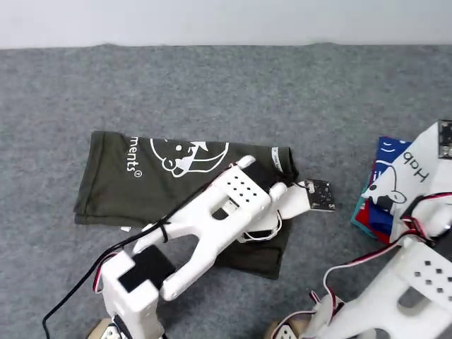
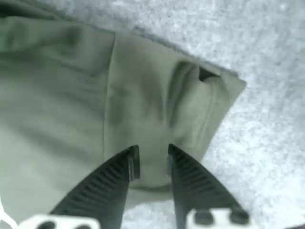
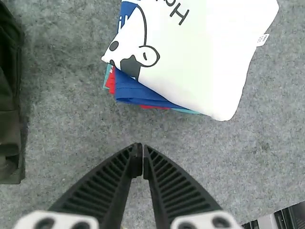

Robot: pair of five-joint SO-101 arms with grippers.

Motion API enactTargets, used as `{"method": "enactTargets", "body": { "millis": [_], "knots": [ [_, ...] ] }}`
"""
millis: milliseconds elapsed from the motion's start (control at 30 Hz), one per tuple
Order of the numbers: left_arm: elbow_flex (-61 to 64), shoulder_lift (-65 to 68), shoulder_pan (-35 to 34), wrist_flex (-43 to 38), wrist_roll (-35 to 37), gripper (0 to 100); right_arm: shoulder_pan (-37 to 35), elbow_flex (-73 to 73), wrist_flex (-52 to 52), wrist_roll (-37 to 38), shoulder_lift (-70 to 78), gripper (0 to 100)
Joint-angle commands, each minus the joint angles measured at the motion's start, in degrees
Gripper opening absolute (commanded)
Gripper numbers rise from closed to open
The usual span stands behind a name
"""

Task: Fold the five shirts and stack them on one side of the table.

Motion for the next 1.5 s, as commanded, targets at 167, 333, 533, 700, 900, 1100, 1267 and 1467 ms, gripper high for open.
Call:
{"method": "enactTargets", "body": {
  "millis": [167,333,533,700,900,1100,1267,1467],
  "knots": [
    [0.92,-4.04,4.31,-7.12,4.22,11,0.48,-2.73,2.15,0.44,-0.84,1.5],
    [1.89,1.76,7.74,-8.62,4.31,11,0.48,-2.73,2.15,0.44,-0.75,1.5],
    [1.54,6.24,10.73,-8.62,5.01,10,0.48,-2.64,2.15,0.53,-0.84,1.5],
    [1.63,0.26,9.85,-5.8,5.1,10,0.66,-2.64,2.15,0.53,-1.01,1.5],
    [1.89,-6.59,6.68,-1.05,4.66,11,0.48,-2.64,2.15,0.53,-1.01,1.5],
    [3.56,-7.03,6.77,3.6,4.57,16,0.48,-2.64,2.15,0.53,-0.92,1.5],
    [9.98,-7.03,6.68,-1.41,4.48,21,0.48,-2.64,2.15,0.53,-1.01,1.5],
    [17.45,-6.95,4.31,-11.6,4.57,21,0.57,-2.02,2.15,0.53,-1.01,1.5]
  ]
}}
